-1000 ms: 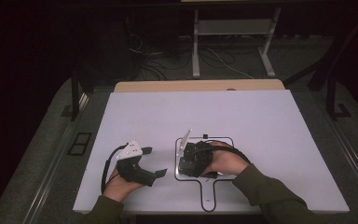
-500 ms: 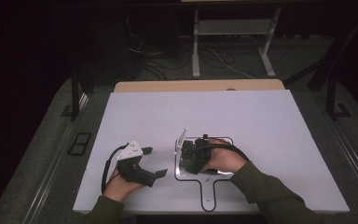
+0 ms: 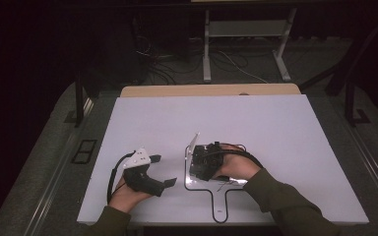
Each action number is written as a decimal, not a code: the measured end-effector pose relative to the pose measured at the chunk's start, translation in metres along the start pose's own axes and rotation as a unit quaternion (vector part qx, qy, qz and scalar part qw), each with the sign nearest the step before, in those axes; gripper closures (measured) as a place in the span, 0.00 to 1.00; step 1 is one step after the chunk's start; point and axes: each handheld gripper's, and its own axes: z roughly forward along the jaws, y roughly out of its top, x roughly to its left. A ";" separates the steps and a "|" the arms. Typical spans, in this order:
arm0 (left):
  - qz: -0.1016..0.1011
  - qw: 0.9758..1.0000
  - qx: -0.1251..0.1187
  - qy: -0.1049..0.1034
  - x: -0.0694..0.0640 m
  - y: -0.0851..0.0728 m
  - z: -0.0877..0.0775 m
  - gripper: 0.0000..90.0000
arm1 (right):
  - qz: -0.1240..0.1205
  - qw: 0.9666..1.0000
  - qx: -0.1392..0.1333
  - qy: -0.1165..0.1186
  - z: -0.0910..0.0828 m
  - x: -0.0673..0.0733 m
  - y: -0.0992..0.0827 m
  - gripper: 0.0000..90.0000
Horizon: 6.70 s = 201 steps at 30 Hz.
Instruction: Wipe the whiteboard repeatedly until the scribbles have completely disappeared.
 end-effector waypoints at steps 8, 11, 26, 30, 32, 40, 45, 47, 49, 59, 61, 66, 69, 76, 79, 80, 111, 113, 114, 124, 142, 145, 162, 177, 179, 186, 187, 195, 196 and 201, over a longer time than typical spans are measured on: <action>0.004 1.000 0.002 0.000 0.000 0.000 0.001 0.00 | -0.046 0.998 0.004 0.041 0.000 0.023 0.009 0.43; 0.003 1.000 0.000 -0.001 0.000 0.000 0.001 0.00 | -0.017 1.000 0.001 0.023 0.001 0.009 0.005 0.43; 0.001 1.000 0.001 0.000 -0.001 0.000 0.000 0.00 | 0.024 1.000 -0.010 0.000 -0.009 -0.008 -0.032 0.43; -0.001 1.000 0.001 0.001 0.000 0.000 0.000 0.00 | 0.041 0.999 -0.017 -0.006 -0.012 -0.021 -0.050 0.43; 0.000 1.000 0.002 0.000 0.000 0.000 0.001 0.00 | 0.025 1.000 -0.010 0.006 -0.015 -0.009 -0.051 0.43; 0.001 1.000 0.002 0.001 -0.001 0.000 0.001 0.00 | 0.041 0.999 -0.019 0.021 -0.020 -0.003 -0.069 0.43; 0.001 1.000 0.003 0.000 -0.001 0.000 0.001 0.00 | 0.078 0.997 -0.025 0.002 -0.022 -0.023 -0.086 0.43; 0.000 1.000 0.004 -0.001 -0.001 0.000 0.002 0.00 | 0.074 0.997 -0.023 0.002 -0.023 -0.017 -0.085 0.43; 0.001 1.000 0.004 0.000 -0.001 0.000 0.002 0.00 | 0.048 0.999 -0.021 0.011 -0.023 -0.005 -0.083 0.43; 0.001 1.000 0.003 0.000 -0.002 0.000 0.002 0.00 | 0.089 0.996 -0.025 -0.002 -0.030 -0.012 -0.107 0.43; 0.001 1.000 0.004 0.000 -0.001 0.000 0.002 0.00 | 0.101 0.995 -0.023 -0.006 -0.032 -0.016 -0.113 0.43; 0.002 1.000 0.003 0.000 -0.002 0.000 0.003 0.00 | 0.069 0.997 -0.020 0.008 -0.033 -0.002 -0.113 0.43; 0.001 1.000 0.002 0.000 -0.002 0.000 0.003 0.00 | 0.059 0.998 -0.019 0.019 -0.034 0.010 -0.109 0.43; 0.001 1.000 0.005 0.000 -0.001 0.000 0.002 0.00 | 0.114 0.993 -0.018 -0.018 -0.036 -0.022 -0.128 0.43; 0.001 1.000 0.004 0.000 -0.001 0.000 0.002 0.00 | 0.100 0.995 -0.009 -0.016 -0.036 -0.013 -0.124 0.43; 0.001 1.000 0.003 0.000 -0.002 0.000 0.002 0.00 | 0.084 0.996 -0.006 -0.007 -0.036 -0.006 -0.122 0.43; 0.001 1.000 0.007 -0.002 -0.002 0.000 0.005 0.00 | 0.084 0.996 0.043 0.002 -0.046 0.009 -0.134 0.43; 0.002 1.000 0.007 -0.003 -0.003 0.000 0.005 0.00 | 0.102 0.993 0.045 -0.021 -0.045 -0.001 -0.134 0.43; 0.002 1.000 0.006 -0.003 -0.003 0.000 0.006 0.00 | 0.106 0.993 0.046 -0.029 -0.044 -0.008 -0.133 0.43; 0.002 1.000 0.008 -0.004 -0.003 0.000 0.006 0.00 | 0.068 0.996 0.051 0.004 -0.044 0.006 -0.128 0.43; 0.003 1.000 0.005 -0.003 -0.003 0.000 0.005 0.00 | 0.085 0.996 0.014 0.019 -0.040 0.005 -0.124 0.43; 0.005 1.000 0.009 -0.004 -0.004 0.000 0.006 0.00 | 0.108 0.994 0.013 -0.007 -0.037 -0.014 -0.124 0.43; 0.006 1.000 0.009 -0.005 -0.004 0.001 0.006 0.00 | 0.014 0.999 0.021 0.025 -0.023 0.031 -0.061 0.43; 0.006 1.000 0.008 -0.006 -0.004 0.001 0.006 0.00 | 0.034 0.999 0.016 0.006 -0.021 0.019 -0.064 0.43; 0.006 1.000 0.008 -0.005 -0.004 0.001 0.006 0.00 | 0.040 0.999 0.013 -0.002 -0.020 0.012 -0.068 0.43; 0.009 1.000 0.010 -0.006 -0.004 0.001 0.007 0.00 | -0.012 0.999 0.007 0.049 -0.021 0.044 -0.057 0.43; 0.009 1.000 0.012 -0.006 -0.004 0.001 0.007 0.00 | -0.006 0.999 0.004 0.051 -0.020 0.040 -0.057 0.43; 0.005 1.000 0.010 -0.006 -0.003 0.001 0.007 0.00 | 0.026 1.000 0.008 0.016 -0.018 0.020 -0.062 0.43; 0.007 1.000 0.011 -0.006 -0.003 0.001 0.007 0.00 | 0.007 1.000 0.006 0.030 -0.018 0.028 -0.060 0.43; 0.007 1.000 0.011 -0.007 -0.004 0.001 0.008 0.00 | -0.003 0.998 0.002 0.055 -0.016 0.036 -0.053 0.43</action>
